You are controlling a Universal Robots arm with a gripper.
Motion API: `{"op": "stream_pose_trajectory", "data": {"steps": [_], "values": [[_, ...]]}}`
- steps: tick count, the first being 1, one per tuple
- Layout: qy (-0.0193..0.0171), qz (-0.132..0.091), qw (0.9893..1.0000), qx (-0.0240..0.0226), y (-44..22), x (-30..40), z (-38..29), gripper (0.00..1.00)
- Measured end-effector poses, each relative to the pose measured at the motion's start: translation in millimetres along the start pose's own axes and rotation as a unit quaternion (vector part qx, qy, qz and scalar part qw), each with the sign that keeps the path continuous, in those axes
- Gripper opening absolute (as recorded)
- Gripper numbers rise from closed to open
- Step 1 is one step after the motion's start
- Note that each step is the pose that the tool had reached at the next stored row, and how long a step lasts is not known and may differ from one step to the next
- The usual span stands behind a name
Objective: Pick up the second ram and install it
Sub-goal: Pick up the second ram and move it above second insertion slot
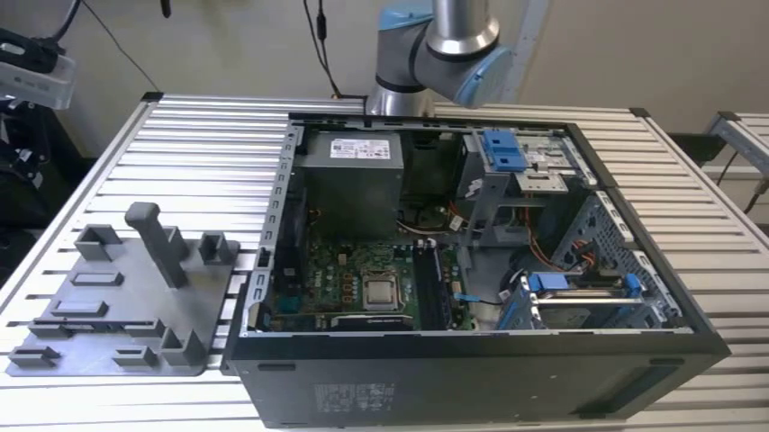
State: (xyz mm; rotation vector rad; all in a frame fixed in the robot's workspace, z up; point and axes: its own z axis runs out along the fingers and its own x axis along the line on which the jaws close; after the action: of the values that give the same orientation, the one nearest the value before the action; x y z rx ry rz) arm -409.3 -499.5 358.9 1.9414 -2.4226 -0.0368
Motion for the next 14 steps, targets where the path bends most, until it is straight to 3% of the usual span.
{"op": "stream_pose_trajectory", "data": {"steps": [14], "values": [[0.0003,-0.005,1.0000,0.0001,-0.5,-0.2,11.7,0.50]]}}
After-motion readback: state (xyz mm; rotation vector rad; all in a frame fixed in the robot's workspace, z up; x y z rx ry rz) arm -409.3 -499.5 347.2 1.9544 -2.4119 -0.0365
